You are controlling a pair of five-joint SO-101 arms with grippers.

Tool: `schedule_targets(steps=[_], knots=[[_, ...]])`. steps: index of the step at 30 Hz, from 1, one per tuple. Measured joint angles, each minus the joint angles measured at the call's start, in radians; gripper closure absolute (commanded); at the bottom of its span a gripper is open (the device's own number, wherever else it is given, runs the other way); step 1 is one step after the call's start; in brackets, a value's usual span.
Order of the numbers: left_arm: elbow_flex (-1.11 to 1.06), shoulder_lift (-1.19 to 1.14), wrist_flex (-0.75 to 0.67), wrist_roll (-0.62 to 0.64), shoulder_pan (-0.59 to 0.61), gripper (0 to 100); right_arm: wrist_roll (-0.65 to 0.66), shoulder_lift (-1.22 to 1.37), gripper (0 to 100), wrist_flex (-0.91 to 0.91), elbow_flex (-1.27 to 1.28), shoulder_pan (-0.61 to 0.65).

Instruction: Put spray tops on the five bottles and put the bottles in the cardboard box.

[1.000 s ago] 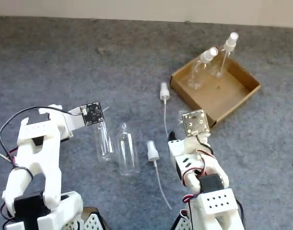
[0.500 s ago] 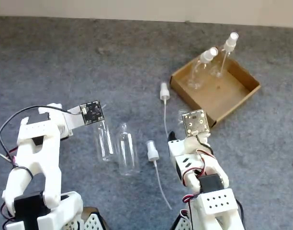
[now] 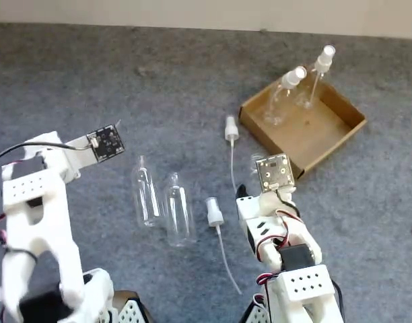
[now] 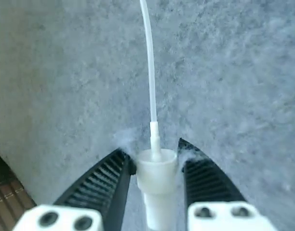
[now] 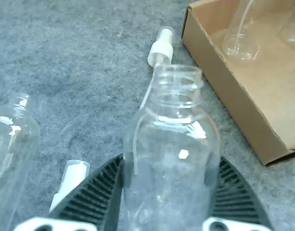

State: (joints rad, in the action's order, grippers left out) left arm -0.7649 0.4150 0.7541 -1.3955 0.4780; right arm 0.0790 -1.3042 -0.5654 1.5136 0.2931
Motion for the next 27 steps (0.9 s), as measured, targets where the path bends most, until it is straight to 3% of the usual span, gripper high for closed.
schedule_targets(steps=[11, 27], knots=[[0.000, 0.331, 0.420, 0.000, 0.005, 98, 0.000, 0.000, 80.7, 0.000, 0.000, 0.000], [-0.203, 0.341, 0.450, -0.025, 0.005, 98, 0.000, 0.000, 80.7, 0.000, 0.000, 0.000]])
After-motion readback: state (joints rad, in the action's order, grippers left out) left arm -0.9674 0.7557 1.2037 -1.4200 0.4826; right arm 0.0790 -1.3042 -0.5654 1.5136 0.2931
